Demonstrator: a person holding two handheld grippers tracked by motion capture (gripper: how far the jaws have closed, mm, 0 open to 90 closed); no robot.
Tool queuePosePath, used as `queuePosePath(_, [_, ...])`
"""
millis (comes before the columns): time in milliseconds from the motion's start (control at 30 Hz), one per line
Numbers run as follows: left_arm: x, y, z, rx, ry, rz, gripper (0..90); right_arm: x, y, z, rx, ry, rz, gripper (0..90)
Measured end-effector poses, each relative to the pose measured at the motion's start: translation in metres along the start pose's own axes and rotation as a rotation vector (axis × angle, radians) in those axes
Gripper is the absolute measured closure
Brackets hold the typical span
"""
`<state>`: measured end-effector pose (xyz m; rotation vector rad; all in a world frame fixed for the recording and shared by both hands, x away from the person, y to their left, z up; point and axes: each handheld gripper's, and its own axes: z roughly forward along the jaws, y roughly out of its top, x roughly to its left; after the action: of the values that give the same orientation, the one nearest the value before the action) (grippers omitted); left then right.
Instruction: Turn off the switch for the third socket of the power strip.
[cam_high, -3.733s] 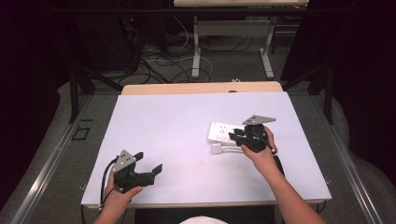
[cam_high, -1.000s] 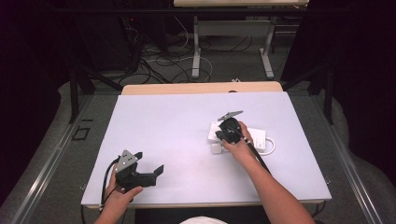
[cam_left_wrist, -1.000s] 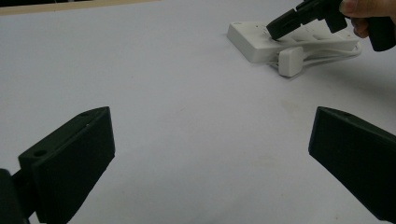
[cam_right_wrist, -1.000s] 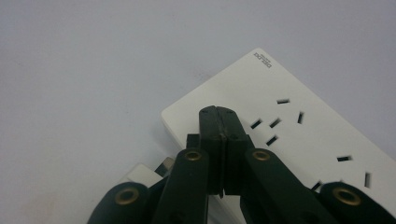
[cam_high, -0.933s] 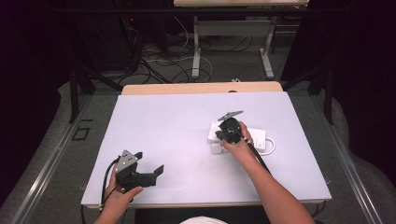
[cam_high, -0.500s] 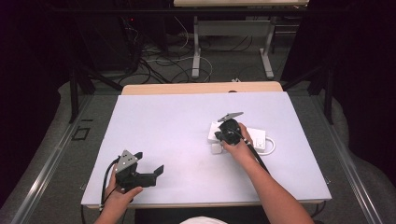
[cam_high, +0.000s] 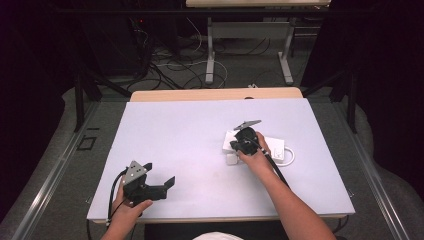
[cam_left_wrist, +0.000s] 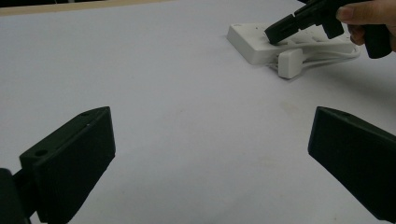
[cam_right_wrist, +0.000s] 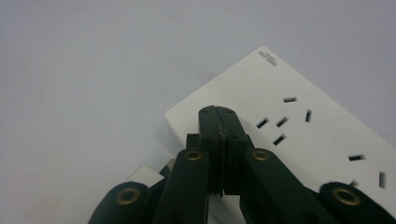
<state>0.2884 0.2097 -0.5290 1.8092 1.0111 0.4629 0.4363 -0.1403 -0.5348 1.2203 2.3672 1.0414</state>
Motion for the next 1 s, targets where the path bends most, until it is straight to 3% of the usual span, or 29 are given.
queuePosePath(133, [0.000,0.000,0.000,0.002,-0.001,-0.002,0.6,0.000,0.000,0.001,-0.008,0.002,-0.012,90.0])
queuePosePath(167, [0.000,0.000,-0.001,-0.002,0.000,-0.003,0.6,0.000,-0.001,0.003,-0.042,0.009,-0.007,90.0])
queuePosePath(233, [0.001,-0.001,-0.002,-0.002,0.004,-0.008,0.6,0.001,0.001,0.001,-0.004,0.014,-0.003,90.0])
queuePosePath(300, [0.001,-0.001,-0.004,-0.006,0.006,-0.008,0.6,0.002,0.001,0.002,0.000,0.023,0.004,90.0])
queuePosePath(500, [0.001,-0.002,-0.004,-0.004,0.011,-0.025,0.7,0.005,0.003,-0.001,-0.020,0.031,-0.007,90.0])
queuePosePath(967, [0.000,0.000,0.000,-0.004,0.009,-0.014,1.0,0.013,0.007,-0.015,-0.050,0.051,-0.004,89.6])
queuePosePath(1000, [0.000,0.000,0.000,-0.003,0.007,-0.014,1.0,0.012,0.007,-0.014,-0.061,0.048,-0.023,89.2])
